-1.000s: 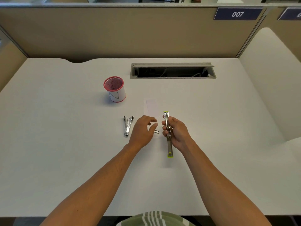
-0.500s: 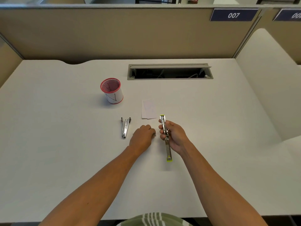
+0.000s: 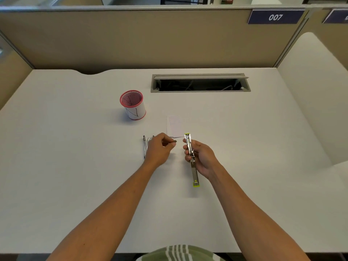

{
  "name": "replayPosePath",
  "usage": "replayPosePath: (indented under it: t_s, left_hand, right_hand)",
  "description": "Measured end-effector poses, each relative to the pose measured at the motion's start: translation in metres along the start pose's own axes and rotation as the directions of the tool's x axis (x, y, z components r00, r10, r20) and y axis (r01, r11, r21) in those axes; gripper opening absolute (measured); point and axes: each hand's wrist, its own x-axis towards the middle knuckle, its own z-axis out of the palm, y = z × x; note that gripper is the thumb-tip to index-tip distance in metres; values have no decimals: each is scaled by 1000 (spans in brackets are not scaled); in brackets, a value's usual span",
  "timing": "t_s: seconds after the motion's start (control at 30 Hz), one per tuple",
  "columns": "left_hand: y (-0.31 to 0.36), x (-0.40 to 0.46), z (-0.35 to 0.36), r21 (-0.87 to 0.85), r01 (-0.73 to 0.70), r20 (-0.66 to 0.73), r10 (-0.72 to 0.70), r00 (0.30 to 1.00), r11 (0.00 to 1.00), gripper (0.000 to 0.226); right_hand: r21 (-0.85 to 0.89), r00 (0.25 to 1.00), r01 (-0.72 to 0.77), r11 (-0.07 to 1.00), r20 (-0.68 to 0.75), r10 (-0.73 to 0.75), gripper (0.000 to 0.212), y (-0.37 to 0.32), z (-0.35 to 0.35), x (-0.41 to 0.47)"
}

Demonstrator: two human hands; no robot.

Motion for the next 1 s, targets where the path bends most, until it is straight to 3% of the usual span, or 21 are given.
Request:
replayPosePath:
  t_s: [0.2, 0.5, 0.73, 1.0]
  left_hand:
    - [22, 2, -15, 31, -185, 171, 177, 969, 982, 8]
    - [38, 7, -20, 159, -355, 400, 268, 876, 921, 10]
    - [53, 18, -33, 313, -507, 542, 288, 790, 803, 14]
    - [56, 25, -42, 298, -502, 625, 232, 746, 812, 16]
  right_hand:
    - [-34, 997, -52, 998, 55, 54, 24, 1, 2, 2]
    - [-36, 982, -102, 994, 155, 107, 28, 0, 8, 2]
    - [-77, 954, -191, 979, 219, 203, 28, -4, 7, -1]
    - [-91, 917, -282, 955, 266, 297, 31, -9, 4, 0]
